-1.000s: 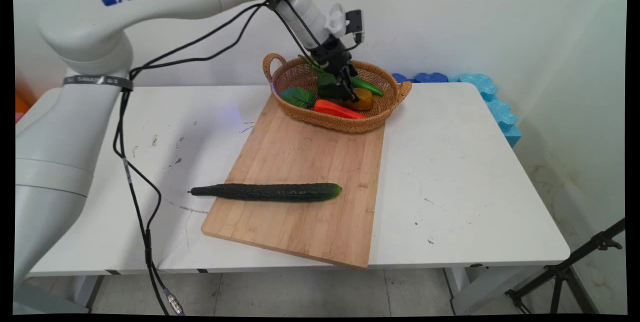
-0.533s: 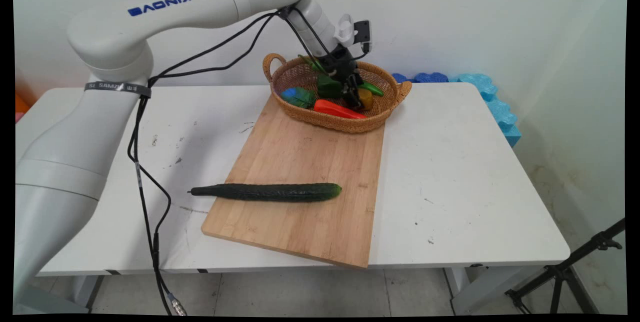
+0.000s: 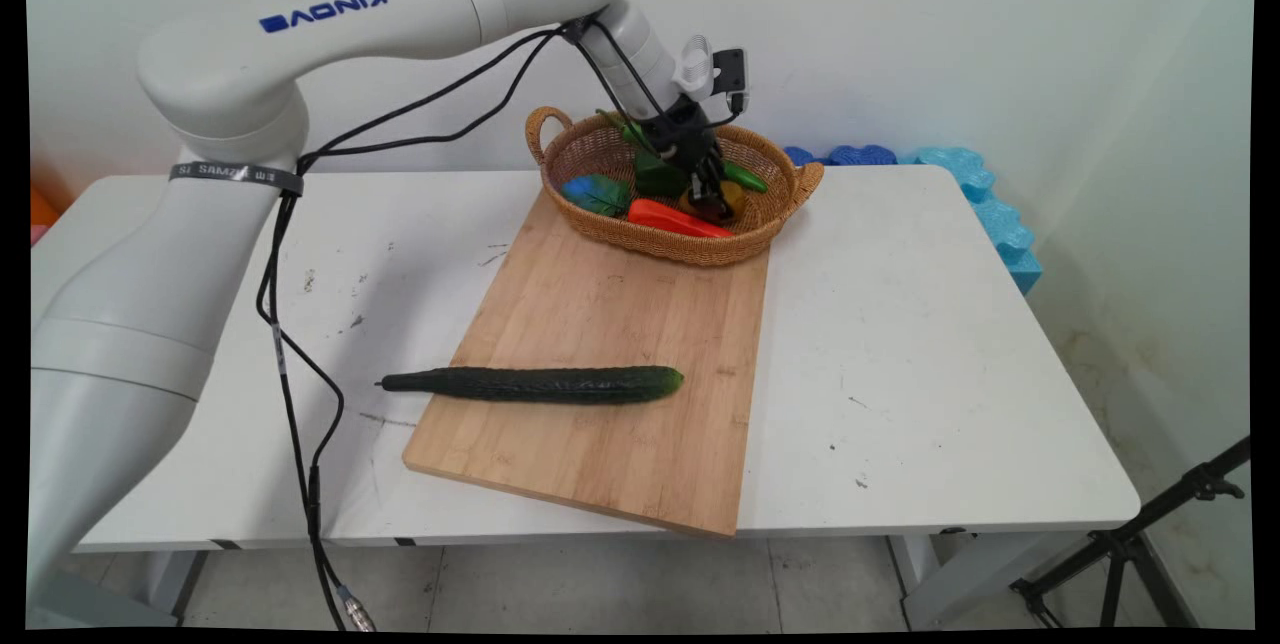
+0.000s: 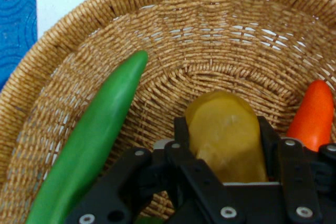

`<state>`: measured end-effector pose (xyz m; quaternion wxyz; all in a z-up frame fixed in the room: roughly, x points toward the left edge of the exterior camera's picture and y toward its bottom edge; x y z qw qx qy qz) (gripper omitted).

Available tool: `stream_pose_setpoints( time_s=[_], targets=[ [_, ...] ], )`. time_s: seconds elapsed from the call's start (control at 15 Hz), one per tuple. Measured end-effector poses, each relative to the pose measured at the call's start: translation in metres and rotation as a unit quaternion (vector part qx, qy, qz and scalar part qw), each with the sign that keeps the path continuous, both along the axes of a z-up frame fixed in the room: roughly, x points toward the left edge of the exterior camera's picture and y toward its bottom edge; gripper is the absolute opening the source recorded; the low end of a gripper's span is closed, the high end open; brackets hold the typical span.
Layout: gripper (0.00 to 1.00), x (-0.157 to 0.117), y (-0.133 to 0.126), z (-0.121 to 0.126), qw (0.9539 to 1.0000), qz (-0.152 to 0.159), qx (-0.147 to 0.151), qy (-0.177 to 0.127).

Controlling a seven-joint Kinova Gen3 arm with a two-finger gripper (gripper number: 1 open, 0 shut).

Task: Place the picked object on the cutting board

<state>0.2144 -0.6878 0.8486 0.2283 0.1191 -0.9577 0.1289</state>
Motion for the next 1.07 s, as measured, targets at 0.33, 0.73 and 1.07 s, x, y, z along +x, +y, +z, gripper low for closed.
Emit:
stream_pose_setpoints(
  time_s=[0.33, 0.73, 1.07],
  targets=[
    [0.0, -0.002, 0.014, 0.024, 0.9999, 0.006, -0.015, 0.005],
    [0.0, 0.008, 0.048, 0.063, 0.9988, 0.03, -0.034, 0.018],
    [0.0, 0.017, 0.09, 0.09, 0.9979, 0.044, -0.039, 0.029]
  ],
)
